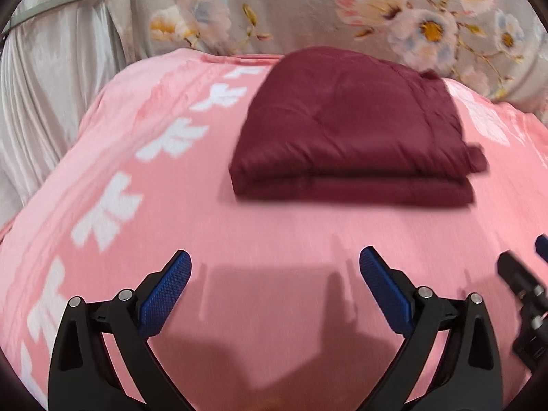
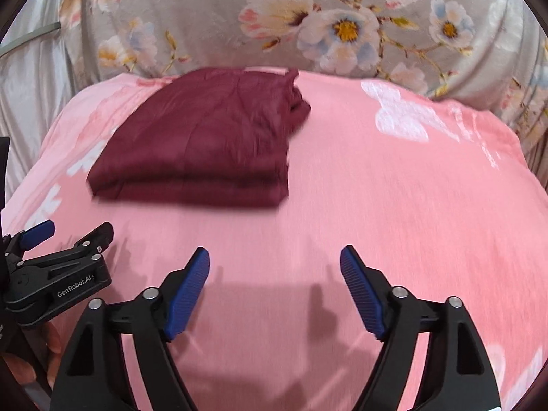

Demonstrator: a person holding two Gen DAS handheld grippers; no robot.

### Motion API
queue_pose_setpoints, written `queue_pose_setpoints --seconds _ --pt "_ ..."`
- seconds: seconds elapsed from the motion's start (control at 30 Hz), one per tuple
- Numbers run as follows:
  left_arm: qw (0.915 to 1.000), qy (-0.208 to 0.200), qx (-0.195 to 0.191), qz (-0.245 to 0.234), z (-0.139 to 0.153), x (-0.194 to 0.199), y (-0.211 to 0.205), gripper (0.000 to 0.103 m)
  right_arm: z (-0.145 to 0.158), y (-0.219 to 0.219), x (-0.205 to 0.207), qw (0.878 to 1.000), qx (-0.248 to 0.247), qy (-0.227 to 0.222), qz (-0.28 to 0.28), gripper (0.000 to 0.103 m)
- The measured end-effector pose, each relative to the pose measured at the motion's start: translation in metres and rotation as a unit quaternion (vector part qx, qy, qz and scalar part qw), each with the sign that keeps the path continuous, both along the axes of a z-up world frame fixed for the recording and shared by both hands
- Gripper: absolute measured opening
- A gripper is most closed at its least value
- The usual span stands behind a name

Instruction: Fold large clothes

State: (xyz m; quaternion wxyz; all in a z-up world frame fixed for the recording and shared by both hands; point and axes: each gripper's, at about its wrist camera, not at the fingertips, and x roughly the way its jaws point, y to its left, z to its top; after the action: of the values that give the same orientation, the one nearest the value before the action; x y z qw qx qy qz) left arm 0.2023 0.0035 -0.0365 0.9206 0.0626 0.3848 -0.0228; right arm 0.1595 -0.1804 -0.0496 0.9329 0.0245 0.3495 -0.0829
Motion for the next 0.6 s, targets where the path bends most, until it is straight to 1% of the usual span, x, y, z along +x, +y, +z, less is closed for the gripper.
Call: queue_pose_setpoints --seconds 0.1,0.17,0.23,0.3,0.4,0.6 --pt "0.9998 -0.019 -0.006 0.003 0.003 -0.021 0.002 0.098 -0.010 0.004 -0.027 1.000 0.020 0.014 0.001 0.082" --pt "0.9999 -0.014 -0.009 0.003 0.001 -0.029 0.001 0.098 -0.014 0.005 -0.038 0.999 0.029 0.018 -0.002 0.084" --pt "0.9999 -0.013 -0.009 -0.001 0.000 -0.035 -0.001 0.098 -0.014 0.007 -0.046 1.000 0.026 0.014 -0.011 0.085" --pt "0.9998 -0.021 -0.007 -0.001 0.001 -0.040 -0.002 0.098 -0.013 0.011 -0.050 1.000 0.012 0.007 -0.016 0.085" --pt "0.9999 -0.014 -0.007 0.004 -0.001 -0.045 -0.001 0.098 -0.014 0.016 -0.050 1.000 -0.003 0.011 -0.019 0.085" --pt "0.9999 -0.009 0.004 0.011 -0.005 -0.054 -0.002 0.098 -0.013 0.013 -0.052 1.000 -0.001 0.004 -0.022 0.086"
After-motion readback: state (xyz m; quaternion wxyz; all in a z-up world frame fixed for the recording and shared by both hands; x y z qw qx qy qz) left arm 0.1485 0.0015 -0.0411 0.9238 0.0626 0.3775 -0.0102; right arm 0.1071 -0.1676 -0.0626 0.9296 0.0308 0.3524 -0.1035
